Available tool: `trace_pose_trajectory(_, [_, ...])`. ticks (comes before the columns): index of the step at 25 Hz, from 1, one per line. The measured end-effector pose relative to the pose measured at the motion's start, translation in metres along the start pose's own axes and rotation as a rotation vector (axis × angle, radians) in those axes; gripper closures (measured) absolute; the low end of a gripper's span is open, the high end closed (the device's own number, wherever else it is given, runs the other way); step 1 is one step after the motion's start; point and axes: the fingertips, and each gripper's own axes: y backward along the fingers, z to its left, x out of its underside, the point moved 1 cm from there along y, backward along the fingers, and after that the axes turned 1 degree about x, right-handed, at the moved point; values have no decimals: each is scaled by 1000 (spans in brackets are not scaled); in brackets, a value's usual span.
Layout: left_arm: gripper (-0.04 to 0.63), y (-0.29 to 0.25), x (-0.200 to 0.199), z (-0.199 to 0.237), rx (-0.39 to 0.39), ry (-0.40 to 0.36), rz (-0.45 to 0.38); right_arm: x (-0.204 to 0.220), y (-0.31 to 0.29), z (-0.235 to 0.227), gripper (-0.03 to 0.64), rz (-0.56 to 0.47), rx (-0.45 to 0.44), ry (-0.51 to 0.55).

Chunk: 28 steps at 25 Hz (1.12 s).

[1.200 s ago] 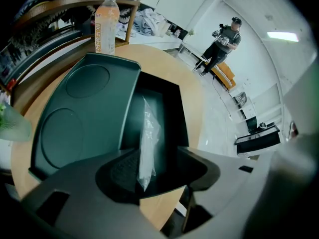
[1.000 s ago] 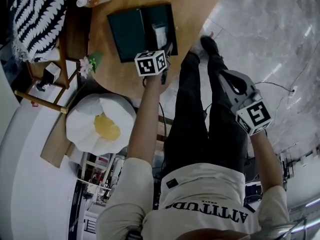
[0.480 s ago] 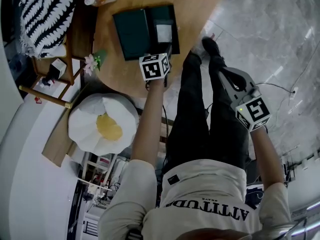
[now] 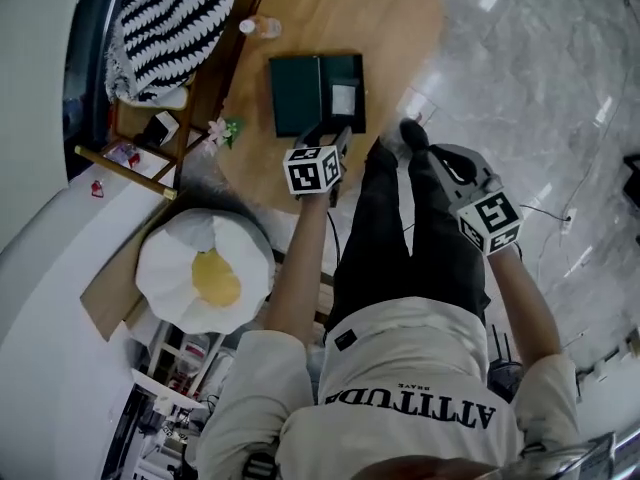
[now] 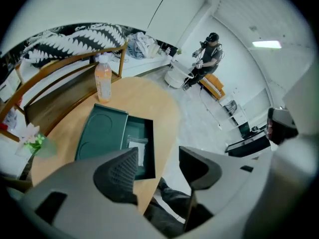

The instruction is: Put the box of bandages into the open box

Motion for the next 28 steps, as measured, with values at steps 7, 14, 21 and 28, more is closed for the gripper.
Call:
trace_pose_trajectory(7, [350,86,-36,-31,53,-19,-129,-47,32,28,594,-34,0,-3])
trace_pose_trajectory(14, [394,168,-65,-52,62,-103,-287,-81,58,56,594,-43,2,105])
trace_pose_trajectory(21, [481,238,-75,-66,65,-142,-410,-98,86,81,594,-64,1,131])
trace_pose_trajectory(28, [547,290,-70,-85,45,-160,-493,-114,121,88,594,-103,0,155])
